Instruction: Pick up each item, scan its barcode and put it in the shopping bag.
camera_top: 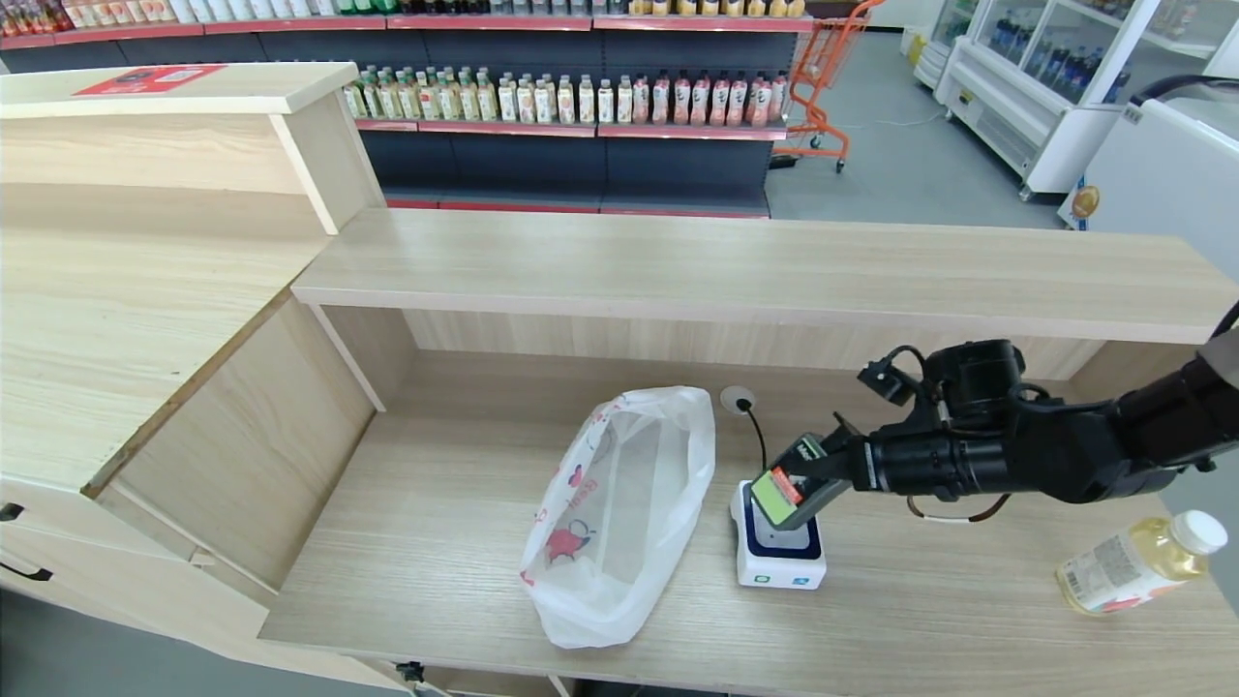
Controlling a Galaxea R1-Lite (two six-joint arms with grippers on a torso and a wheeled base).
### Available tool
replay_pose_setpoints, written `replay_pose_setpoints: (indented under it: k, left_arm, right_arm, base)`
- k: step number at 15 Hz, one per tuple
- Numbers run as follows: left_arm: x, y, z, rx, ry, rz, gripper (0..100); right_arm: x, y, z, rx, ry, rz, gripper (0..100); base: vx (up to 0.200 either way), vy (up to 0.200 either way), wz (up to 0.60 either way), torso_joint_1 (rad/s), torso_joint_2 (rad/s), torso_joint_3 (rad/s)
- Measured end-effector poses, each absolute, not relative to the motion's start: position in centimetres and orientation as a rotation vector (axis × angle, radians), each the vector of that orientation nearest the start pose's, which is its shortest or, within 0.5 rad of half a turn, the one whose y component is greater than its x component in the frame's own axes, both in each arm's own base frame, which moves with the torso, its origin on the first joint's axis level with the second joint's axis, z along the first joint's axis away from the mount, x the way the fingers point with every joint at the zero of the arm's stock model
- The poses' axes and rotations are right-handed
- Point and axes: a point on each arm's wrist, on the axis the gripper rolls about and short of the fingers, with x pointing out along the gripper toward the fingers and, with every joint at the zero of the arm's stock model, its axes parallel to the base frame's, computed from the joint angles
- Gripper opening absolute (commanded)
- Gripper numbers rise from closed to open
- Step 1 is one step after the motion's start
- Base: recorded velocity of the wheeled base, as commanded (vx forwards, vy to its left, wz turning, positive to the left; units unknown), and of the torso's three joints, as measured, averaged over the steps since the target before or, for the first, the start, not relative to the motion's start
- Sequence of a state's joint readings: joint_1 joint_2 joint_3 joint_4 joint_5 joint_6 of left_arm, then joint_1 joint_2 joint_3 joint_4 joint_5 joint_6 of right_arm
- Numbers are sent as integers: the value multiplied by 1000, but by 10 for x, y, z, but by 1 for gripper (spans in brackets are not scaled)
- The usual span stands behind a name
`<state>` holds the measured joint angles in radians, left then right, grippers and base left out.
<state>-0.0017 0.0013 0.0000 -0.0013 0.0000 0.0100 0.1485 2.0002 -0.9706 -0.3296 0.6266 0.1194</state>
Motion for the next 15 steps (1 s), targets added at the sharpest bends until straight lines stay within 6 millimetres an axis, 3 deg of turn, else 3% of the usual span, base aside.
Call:
replay_pose_setpoints:
  k: [2,4,8,11,15]
  left_arm:
    - [-23,0,76,10,0,-2,100]
    - [-23,0,76,9,0,-2,100]
    - [-23,0,76,7,0,-1,100]
    - [-23,0,76,7,0,-1,100]
    - [-23,0,76,7,0,-2,100]
  right_arm:
    - [334,59,126,276,673,694,0]
    - [306,45,154,231,586,685,0]
    - [253,27,175,165,501,670,0]
    - [249,26,178,168,490,663,0]
    - [268,36,172,165,514,690,0]
  base:
    - [0,0,0,0,0,0]
    - [0,0,0,0,0,0]
    - [0,200,0,-4,-2,7]
    - [0,133,0,10,8,5]
    - [0,0,0,0,0,0]
